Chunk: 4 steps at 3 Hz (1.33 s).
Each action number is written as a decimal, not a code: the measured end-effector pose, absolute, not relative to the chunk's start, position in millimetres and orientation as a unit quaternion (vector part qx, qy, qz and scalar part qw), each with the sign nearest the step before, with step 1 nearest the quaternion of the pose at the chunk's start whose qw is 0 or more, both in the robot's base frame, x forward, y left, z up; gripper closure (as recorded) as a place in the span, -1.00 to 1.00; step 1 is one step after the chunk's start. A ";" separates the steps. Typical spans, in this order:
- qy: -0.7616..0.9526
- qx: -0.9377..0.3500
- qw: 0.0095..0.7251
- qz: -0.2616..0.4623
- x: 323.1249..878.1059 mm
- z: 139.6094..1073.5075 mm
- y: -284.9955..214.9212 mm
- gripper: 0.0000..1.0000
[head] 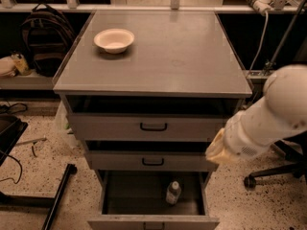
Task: Pick blue plastic bottle from bottom drawer and place on counter
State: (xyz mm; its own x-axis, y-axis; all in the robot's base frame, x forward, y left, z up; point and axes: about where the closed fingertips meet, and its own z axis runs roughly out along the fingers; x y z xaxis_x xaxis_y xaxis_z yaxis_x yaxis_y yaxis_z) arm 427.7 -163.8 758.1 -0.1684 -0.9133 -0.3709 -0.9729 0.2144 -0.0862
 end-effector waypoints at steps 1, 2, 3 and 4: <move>0.754 -0.616 0.194 0.123 438.0 662.2 -144.9 1.00; 0.753 -0.616 0.194 0.123 437.7 662.1 -144.9 1.00; 0.741 -0.631 0.199 0.120 439.9 613.7 -151.4 1.00; 0.724 -0.645 0.219 0.112 450.5 534.9 -171.3 1.00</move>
Offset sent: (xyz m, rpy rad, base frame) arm -0.0001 0.0147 -0.0755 0.0588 0.0334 0.0240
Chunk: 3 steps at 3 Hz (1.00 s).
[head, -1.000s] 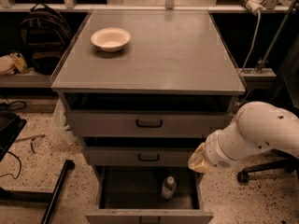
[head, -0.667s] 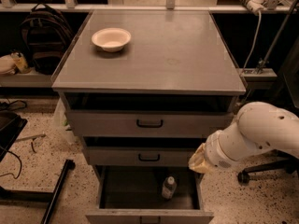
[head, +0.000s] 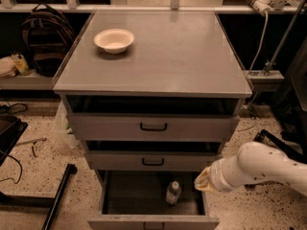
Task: Pick blue plastic bottle from bottom drawer and place on counter
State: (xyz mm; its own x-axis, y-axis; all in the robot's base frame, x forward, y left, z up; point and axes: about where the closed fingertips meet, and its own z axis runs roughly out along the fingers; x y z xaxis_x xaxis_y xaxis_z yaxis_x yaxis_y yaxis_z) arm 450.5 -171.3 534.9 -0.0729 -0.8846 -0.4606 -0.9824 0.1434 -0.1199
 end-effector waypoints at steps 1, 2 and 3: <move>0.715 -0.646 0.241 0.112 474.3 463.0 -200.4 1.00; 0.731 -0.622 0.248 0.133 486.0 399.2 -225.3 1.00; 0.738 -0.608 0.244 0.163 476.2 355.8 -216.4 1.00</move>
Offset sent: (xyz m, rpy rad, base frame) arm 0.0306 -0.0768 -0.2681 0.1852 0.1127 -0.1142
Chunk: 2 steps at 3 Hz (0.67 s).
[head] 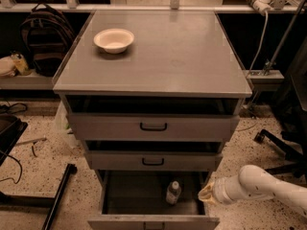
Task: Pick blue plastic bottle from bottom drawer and place on counter
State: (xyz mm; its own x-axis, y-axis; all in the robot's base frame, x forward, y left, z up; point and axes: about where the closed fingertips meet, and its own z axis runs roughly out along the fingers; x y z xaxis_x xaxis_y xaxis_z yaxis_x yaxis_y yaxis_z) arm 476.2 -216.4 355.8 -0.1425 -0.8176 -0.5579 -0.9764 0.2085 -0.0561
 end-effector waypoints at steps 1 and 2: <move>0.738 -0.608 0.244 0.163 475.6 355.1 -216.3 1.00; 0.733 -0.599 0.274 0.167 472.1 336.4 -212.3 1.00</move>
Offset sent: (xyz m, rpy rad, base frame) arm -0.0081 0.0054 -0.0447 0.1170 -0.1035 -0.0406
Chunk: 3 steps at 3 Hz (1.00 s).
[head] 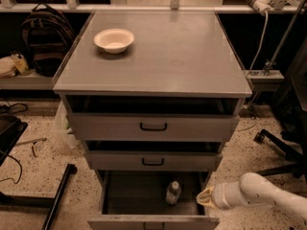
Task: Pick blue plastic bottle from bottom drawer and place on counter
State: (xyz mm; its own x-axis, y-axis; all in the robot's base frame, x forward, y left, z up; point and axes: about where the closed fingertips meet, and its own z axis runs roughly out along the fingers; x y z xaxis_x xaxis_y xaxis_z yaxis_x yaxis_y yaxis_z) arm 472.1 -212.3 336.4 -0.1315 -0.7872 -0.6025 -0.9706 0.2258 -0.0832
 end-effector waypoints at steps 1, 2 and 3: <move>0.728 -0.587 0.305 0.181 470.5 316.1 -206.0 0.61; 0.718 -0.584 0.327 0.189 472.2 301.0 -196.4 0.15; 0.704 -0.593 0.343 0.187 474.7 292.4 -186.4 -0.32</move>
Offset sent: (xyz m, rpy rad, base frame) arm 0.0036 0.0221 -0.0511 0.1539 -0.0883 -0.0111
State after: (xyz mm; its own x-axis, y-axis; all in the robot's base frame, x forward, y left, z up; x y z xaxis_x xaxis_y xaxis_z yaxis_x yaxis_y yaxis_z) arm 474.7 -186.4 292.4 -0.0617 -0.7073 -0.7043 -0.9635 0.2264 -0.1430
